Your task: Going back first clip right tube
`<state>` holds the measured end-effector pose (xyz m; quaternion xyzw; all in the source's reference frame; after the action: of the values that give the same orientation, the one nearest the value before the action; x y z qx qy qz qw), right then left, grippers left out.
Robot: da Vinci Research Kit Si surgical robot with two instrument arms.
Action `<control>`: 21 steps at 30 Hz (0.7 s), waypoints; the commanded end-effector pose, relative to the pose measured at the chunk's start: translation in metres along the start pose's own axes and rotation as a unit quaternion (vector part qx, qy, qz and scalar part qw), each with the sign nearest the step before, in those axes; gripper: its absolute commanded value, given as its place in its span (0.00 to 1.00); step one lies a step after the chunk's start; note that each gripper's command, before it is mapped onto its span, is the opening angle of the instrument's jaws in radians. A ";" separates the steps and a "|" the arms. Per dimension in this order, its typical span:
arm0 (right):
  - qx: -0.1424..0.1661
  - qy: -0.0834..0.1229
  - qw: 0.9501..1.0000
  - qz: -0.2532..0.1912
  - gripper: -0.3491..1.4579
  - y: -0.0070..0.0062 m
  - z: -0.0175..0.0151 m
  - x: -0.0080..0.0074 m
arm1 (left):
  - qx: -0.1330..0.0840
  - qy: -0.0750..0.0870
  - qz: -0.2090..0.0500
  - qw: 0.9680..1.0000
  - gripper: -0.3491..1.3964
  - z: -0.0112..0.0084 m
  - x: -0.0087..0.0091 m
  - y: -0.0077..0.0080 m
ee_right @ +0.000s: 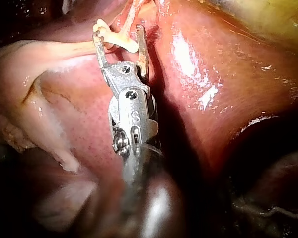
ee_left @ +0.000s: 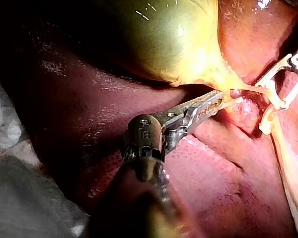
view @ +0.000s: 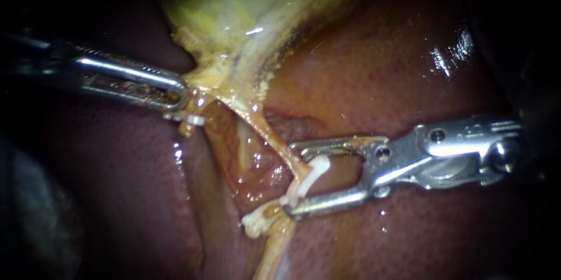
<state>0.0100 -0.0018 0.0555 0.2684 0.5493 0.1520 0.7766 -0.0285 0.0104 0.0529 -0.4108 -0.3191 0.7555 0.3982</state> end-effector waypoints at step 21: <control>0.045 0.019 0.998 0.049 0.47 0.0004 0.0105 -0.0026 | 0.001 0.000 0.000 1.000 0.00 0.0003 -0.0001 0.0000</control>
<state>0.0189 -0.0055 0.0603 0.3276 0.5559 0.1710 0.7446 -0.0287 0.0102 0.0531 -0.4109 -0.3182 0.7558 0.3983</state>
